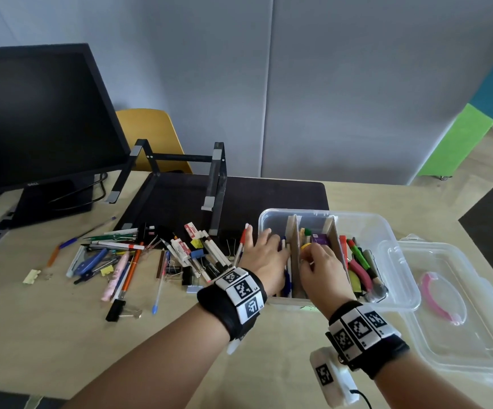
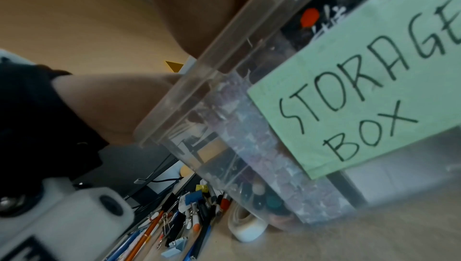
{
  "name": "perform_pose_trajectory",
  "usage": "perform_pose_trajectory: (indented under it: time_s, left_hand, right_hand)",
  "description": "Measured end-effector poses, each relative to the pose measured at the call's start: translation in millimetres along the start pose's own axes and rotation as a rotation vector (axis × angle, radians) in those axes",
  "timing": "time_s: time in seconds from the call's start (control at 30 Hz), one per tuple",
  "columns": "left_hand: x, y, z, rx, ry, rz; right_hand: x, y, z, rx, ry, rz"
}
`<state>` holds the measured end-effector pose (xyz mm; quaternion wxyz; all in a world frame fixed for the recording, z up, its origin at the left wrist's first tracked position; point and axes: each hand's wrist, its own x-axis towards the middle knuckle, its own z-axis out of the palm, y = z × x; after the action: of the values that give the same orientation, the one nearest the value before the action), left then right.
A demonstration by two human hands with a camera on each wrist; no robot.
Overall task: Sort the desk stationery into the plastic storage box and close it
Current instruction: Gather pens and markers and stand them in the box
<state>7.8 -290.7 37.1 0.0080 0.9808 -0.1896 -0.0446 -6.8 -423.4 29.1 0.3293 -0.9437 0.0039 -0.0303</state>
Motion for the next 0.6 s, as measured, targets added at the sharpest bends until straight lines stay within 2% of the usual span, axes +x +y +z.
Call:
perform_pose_trajectory:
  time_s: [0.1, 0.17, 0.27, 0.37, 0.43, 0.6]
  left_hand:
    - [-6.8, 3.6, 1.3, 0.029, -0.067, 0.036]
    - [-8.9, 1.4, 0.4, 0.003, -0.061, 0.045]
    - [-14.1, -5.4, -0.1, -0.142, 0.074, 0.036]
    - [-22.3, -16.9, 4.4, -0.289, 0.327, 0.024]
    - [-30.4, -28.7, 5.2, -0.354, 0.451, -0.012]
    - [-53.2, -70.3, 10.6, -0.448, 0.459, -0.151]
  right_hand:
    - [-1.2, 0.0, 0.6, 0.001, 0.000, -0.017]
    - [-1.8, -0.2, 1.1, -0.009, 0.004, -0.021]
    - [-2.5, -2.6, 0.9, -0.036, 0.011, 0.003]
    - [-4.7, -9.6, 0.4, -0.053, 0.042, 0.001]
    - [-7.0, -19.3, 1.2, -0.027, 0.074, -0.035]
    - [-13.7, -56.2, 11.3, 0.054, 0.094, -0.132]
